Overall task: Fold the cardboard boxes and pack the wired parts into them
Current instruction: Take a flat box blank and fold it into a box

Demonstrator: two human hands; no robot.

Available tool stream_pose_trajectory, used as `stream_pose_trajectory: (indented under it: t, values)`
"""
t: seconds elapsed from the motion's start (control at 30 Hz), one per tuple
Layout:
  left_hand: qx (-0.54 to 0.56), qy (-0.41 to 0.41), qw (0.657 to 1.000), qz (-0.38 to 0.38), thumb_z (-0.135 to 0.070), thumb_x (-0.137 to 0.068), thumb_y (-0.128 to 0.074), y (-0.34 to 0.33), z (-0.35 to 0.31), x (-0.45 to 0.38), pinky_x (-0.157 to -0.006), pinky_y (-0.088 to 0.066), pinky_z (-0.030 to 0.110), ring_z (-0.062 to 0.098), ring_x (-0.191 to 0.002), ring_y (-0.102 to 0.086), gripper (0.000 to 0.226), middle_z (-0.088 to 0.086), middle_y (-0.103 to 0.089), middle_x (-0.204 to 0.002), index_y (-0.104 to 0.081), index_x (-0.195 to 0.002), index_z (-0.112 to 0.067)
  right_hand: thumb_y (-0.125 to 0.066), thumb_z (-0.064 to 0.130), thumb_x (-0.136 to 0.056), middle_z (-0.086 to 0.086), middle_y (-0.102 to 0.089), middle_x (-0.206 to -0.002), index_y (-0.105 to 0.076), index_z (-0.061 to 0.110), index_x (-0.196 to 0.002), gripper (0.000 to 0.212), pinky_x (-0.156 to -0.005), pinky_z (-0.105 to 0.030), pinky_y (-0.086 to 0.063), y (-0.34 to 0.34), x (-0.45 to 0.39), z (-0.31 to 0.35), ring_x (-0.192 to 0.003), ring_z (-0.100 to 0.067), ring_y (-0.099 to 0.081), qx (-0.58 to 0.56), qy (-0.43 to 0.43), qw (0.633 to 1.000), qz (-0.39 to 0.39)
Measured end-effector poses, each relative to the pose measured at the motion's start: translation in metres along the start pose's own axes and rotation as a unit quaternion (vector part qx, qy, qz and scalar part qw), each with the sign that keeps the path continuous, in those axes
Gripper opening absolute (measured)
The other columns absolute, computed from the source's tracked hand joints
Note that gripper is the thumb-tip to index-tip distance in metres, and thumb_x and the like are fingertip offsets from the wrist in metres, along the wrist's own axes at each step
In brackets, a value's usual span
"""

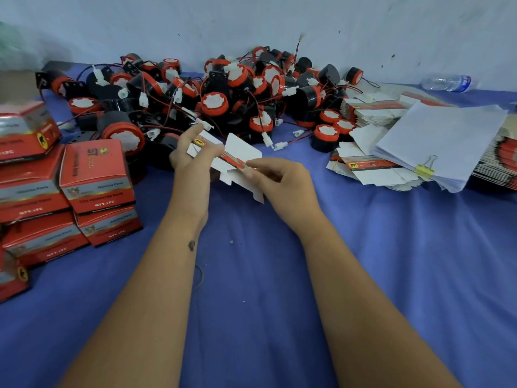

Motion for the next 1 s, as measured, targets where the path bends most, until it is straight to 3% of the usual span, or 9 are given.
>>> stream_pose_trajectory:
  t: [0.1, 0.17, 0.3, 0.37, 0.57, 0.73, 0.83, 0.9, 1.0]
  values:
    - [-0.052, -0.027, 0.998, 0.036, -0.028, -0.074, -0.062, -0.011, -0.007, 0.005, -0.104, -0.048, 0.04, 0.016, -0.128, -0.051, 0.047, 0.0, -0.039, -0.145, -0.053, -0.117, -0.045, -0.059, 0.022, -0.096, 0.006, -0.069, -0.082, -0.073, 0.02, -0.101, 0.014, -0.069, -0.031, -0.051, 0.0, -0.001, 0.007, -0.074, -0.012, -0.062, 0.131, 0.047, 0.99, -0.018]
    - [-0.088, -0.063, 0.993, 0.052, -0.024, -0.075, -0.061, -0.017, -0.013, 0.011, -0.109, -0.043, 0.044, 0.017, -0.134, -0.045, 0.044, 0.0, -0.036, -0.148, -0.05, -0.113, -0.045, -0.056, 0.023, -0.096, -0.001, -0.068, -0.095, -0.07, 0.018, -0.108, 0.018, -0.075, -0.042, -0.051, -0.007, 0.0, 0.014, -0.085, -0.021, -0.06, 0.232, 0.074, 0.97, -0.009]
    - [-0.176, -0.164, 0.966, 0.092, -0.01, -0.086, -0.066, -0.029, -0.022, 0.018, -0.113, -0.028, 0.014, -0.004, -0.142, -0.017, 0.043, -0.007, -0.011, -0.163, -0.048, -0.12, -0.031, -0.049, 0.021, -0.1, -0.009, -0.062, -0.093, -0.065, 0.008, -0.1, 0.021, -0.07, -0.043, -0.046, -0.007, -0.003, 0.019, -0.086, -0.027, -0.055, 0.325, 0.077, 0.942, -0.037]
    - [-0.228, -0.197, 0.946, 0.116, -0.02, -0.084, -0.067, -0.035, -0.024, 0.022, -0.112, -0.024, 0.012, -0.006, -0.142, -0.015, 0.048, -0.015, -0.012, -0.16, -0.046, -0.127, -0.029, -0.048, 0.012, -0.097, -0.01, -0.063, -0.087, -0.064, 0.004, -0.092, 0.018, -0.068, -0.044, -0.045, 0.0, -0.006, 0.015, -0.082, -0.029, -0.055, 0.339, 0.043, 0.939, -0.05]
    - [-0.331, -0.26, 0.893, 0.158, -0.044, -0.072, -0.075, -0.051, -0.031, 0.036, -0.122, -0.02, 0.043, 0.02, -0.151, -0.015, 0.087, -0.006, -0.026, -0.159, -0.029, -0.146, -0.035, -0.055, 0.009, -0.082, 0.002, -0.065, -0.069, -0.067, 0.013, -0.073, 0.015, -0.057, -0.031, -0.046, 0.045, 0.005, 0.0, -0.068, -0.017, -0.057, 0.052, -0.095, 0.967, -0.231]
    - [-0.247, -0.239, 0.915, 0.213, -0.054, -0.078, -0.066, -0.05, -0.032, 0.036, -0.114, -0.03, 0.025, -0.003, -0.141, -0.03, 0.069, -0.04, -0.034, -0.143, -0.031, -0.138, -0.053, -0.06, 0.003, -0.082, 0.004, -0.057, -0.047, -0.065, 0.01, -0.069, 0.016, -0.044, -0.019, -0.045, 0.049, 0.011, -0.017, -0.042, -0.01, -0.053, -0.19, -0.163, 0.938, -0.24]
    - [-0.229, -0.215, 0.923, 0.221, -0.051, -0.082, -0.066, -0.047, -0.029, 0.034, -0.102, -0.032, 0.006, -0.013, -0.13, -0.038, 0.057, -0.045, -0.042, -0.131, -0.04, -0.133, -0.051, -0.063, 0.007, -0.084, -0.001, -0.06, -0.055, -0.068, 0.009, -0.075, 0.011, -0.046, -0.023, -0.042, 0.052, 0.01, -0.022, -0.048, -0.015, -0.054, -0.23, -0.169, 0.927, -0.244]
    - [-0.229, -0.207, 0.934, 0.183, -0.049, -0.084, -0.065, -0.043, -0.028, 0.03, -0.095, -0.039, 0.007, -0.012, -0.12, -0.046, 0.046, -0.046, -0.047, -0.121, -0.046, -0.126, -0.052, -0.062, 0.012, -0.086, 0.001, -0.066, -0.069, -0.071, 0.014, -0.083, 0.01, -0.053, -0.027, -0.046, 0.049, 0.007, -0.015, -0.063, -0.017, -0.058, -0.24, -0.134, 0.936, -0.219]
    - [-0.19, -0.192, 0.957, 0.108, -0.051, -0.085, -0.064, -0.031, -0.03, 0.024, -0.087, -0.046, 0.013, -0.002, -0.11, -0.056, 0.031, -0.023, -0.059, -0.118, -0.056, -0.115, -0.047, -0.064, 0.036, -0.081, 0.003, -0.072, -0.103, -0.072, 0.022, -0.1, 0.025, -0.088, -0.033, -0.052, 0.031, -0.002, 0.003, -0.102, -0.016, -0.064, -0.253, -0.051, 0.959, -0.116]
Point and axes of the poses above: each hand's wrist, its own x-axis away from the middle knuckle, its own y-axis out of the back of the hand, z = x × y, the point moved 9 cm from there along -x, towards the middle knuckle
